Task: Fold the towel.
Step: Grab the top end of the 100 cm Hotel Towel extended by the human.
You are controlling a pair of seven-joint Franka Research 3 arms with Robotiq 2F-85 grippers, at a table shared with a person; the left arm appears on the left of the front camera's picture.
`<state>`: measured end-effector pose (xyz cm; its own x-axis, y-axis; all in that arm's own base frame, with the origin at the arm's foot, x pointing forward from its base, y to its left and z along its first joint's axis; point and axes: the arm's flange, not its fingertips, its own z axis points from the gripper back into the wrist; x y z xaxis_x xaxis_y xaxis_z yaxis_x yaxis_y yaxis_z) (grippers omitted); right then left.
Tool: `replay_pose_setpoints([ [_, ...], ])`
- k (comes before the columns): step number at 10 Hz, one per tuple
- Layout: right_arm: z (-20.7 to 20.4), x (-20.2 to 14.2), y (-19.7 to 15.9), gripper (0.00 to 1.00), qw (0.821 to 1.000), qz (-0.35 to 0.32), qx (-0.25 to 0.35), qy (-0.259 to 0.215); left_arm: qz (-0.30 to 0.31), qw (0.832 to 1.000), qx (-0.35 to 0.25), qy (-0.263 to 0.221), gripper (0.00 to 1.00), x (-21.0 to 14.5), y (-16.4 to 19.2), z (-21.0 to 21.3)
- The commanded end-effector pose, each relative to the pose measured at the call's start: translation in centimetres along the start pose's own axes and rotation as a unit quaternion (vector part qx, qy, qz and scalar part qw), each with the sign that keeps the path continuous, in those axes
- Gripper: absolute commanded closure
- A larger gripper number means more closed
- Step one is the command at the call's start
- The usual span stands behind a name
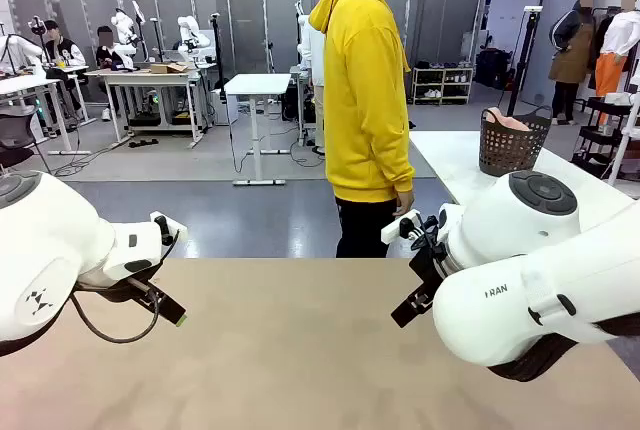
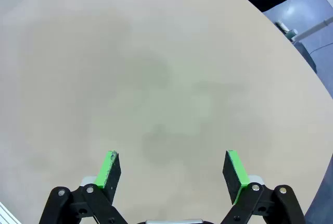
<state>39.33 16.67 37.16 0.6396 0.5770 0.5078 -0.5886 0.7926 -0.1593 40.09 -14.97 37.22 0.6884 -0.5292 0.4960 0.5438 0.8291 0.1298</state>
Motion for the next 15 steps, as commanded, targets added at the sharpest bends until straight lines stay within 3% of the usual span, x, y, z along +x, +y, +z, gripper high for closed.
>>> replay_pose_setpoints([
  [1,0.0,0.0,0.0,0.00,1.000,0.000,0.000,0.000,0.000,1.000,0.000,0.000,0.00,0.0,0.0,0.0],
  [11,0.0,0.0,0.0,0.00,1.000,0.001,0.000,0.000,-0.001,1.000,0.000,0.000,0.00,0.0,-0.1,0.0],
  [15,3.7,2.5,-3.1,0.00,0.998,-0.012,0.050,-0.020,0.020,0.995,-0.094,0.004,0.00,2.9,1.9,4.1],
])
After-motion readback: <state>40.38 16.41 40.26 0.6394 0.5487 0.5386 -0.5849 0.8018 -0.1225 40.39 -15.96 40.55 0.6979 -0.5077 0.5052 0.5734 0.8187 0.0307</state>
